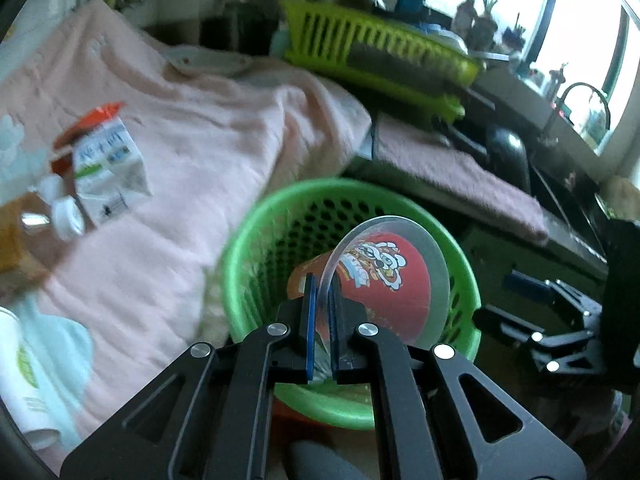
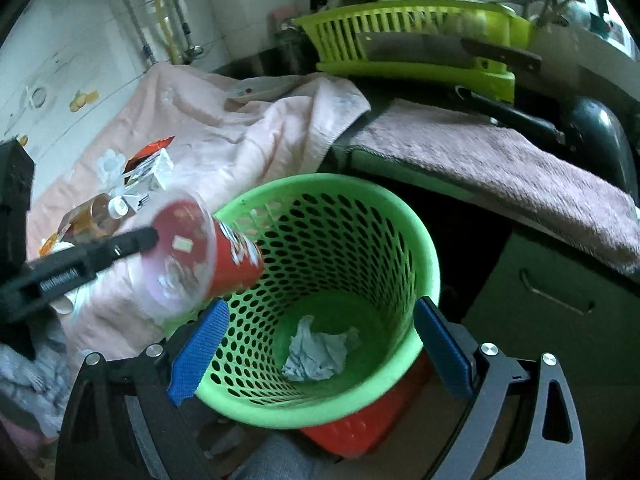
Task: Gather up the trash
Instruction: 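Drop the foil and red cup into the green basket, opening both tools, then grasp the white paper cup with the right tool while the left tool reaches the milk carton, then carry the white cup into the basket with the right tool while the left tool grasps the white milk carton, then carry the white milk carton to the green basket with the left tool and release it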
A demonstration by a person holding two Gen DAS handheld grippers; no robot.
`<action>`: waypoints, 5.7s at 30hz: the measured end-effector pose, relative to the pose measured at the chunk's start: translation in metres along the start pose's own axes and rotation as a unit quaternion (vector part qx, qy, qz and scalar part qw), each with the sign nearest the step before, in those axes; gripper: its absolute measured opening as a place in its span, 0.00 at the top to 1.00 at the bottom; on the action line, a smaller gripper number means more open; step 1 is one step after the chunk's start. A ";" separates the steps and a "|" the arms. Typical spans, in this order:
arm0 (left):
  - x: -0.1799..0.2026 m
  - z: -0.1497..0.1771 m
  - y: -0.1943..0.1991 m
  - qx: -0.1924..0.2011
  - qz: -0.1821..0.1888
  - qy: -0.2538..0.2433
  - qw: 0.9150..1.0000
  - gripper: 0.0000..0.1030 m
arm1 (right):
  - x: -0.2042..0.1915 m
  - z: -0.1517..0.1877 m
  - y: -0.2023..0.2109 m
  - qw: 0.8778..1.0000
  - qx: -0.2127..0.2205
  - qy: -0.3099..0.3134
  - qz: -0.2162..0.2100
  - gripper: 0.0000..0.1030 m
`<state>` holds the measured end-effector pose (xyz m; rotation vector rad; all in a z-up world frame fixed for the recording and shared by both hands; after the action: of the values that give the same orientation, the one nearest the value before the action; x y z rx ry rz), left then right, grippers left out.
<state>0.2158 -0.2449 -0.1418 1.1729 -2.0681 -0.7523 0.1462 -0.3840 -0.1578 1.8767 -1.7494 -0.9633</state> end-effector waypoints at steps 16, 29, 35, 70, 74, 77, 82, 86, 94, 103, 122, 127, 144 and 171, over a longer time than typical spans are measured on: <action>-0.012 0.010 0.037 0.020 -0.003 0.006 1.000 0.55 | -0.028 -0.004 0.012 1.000 0.011 0.017 -0.022 0.12; -0.097 0.014 0.129 0.082 -0.096 0.038 0.991 0.39 | -0.139 -0.009 0.004 0.989 -0.009 0.106 -0.101 0.12; -0.148 0.024 0.168 0.103 -0.133 0.078 0.983 0.39 | -0.197 -0.009 -0.004 0.979 -0.023 0.143 -0.144 0.12; -0.299 0.075 0.243 0.126 -0.218 0.205 0.946 0.31 | -0.397 0.003 -0.109 0.938 -0.131 0.249 -0.202 0.21; -0.302 0.072 0.234 0.117 -0.221 0.201 0.947 0.28 | -0.395 0.004 -0.114 0.939 -0.139 0.245 -0.200 0.34; -0.302 0.066 0.224 0.109 -0.219 0.195 0.950 0.28 | -0.393 0.004 -0.110 0.939 -0.134 0.244 -0.203 0.36; -0.303 0.055 0.205 0.090 -0.225 0.175 0.954 0.25 | -0.385 0.003 -0.093 0.939 -0.119 0.243 -0.211 0.36; -0.306 0.046 0.190 0.075 -0.224 0.167 0.957 0.23 | -0.373 -0.001 -0.078 0.942 -0.107 0.233 -0.216 0.36; -0.320 0.037 0.162 0.038 -0.240 0.146 0.959 0.21 | -0.340 -0.006 -0.050 0.950 -0.084 0.217 -0.208 0.36; -0.335 0.033 0.139 0.009 -0.247 0.145 0.958 0.21 | -0.290 -0.011 -0.036 0.964 -0.069 0.186 -0.178 0.36; -0.338 0.034 0.132 0.011 -0.240 0.165 0.956 0.35 | -0.206 -0.010 -0.033 0.983 -0.064 0.120 -0.126 0.36; -0.328 0.032 0.146 0.027 -0.248 0.157 0.956 0.36 | -0.192 -0.011 -0.035 0.986 -0.062 0.109 -0.112 0.36; -0.307 0.035 0.216 0.089 -0.247 0.155 0.952 0.36 | -0.107 -0.018 -0.049 0.997 -0.059 0.047 -0.035 0.35; -0.136 -0.024 0.151 0.088 -0.106 0.033 0.990 0.36 | -0.057 -0.010 -0.047 0.998 -0.059 -0.001 -0.022 0.27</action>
<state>0.2097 -0.0622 -0.0492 1.5133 -2.0096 -0.6265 0.1876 -0.3233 -0.1712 1.8457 -1.6219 -1.0614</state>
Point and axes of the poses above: each gripper's, at about its wrist camera, not at the fingertips, and y roughly against the way its jaws point, x to its right, z to its underside, the point moved 8 cm from there along -y, roughly the way its jaws point, and after that the axes turned 2 degrees about y, right-handed, at the moved point
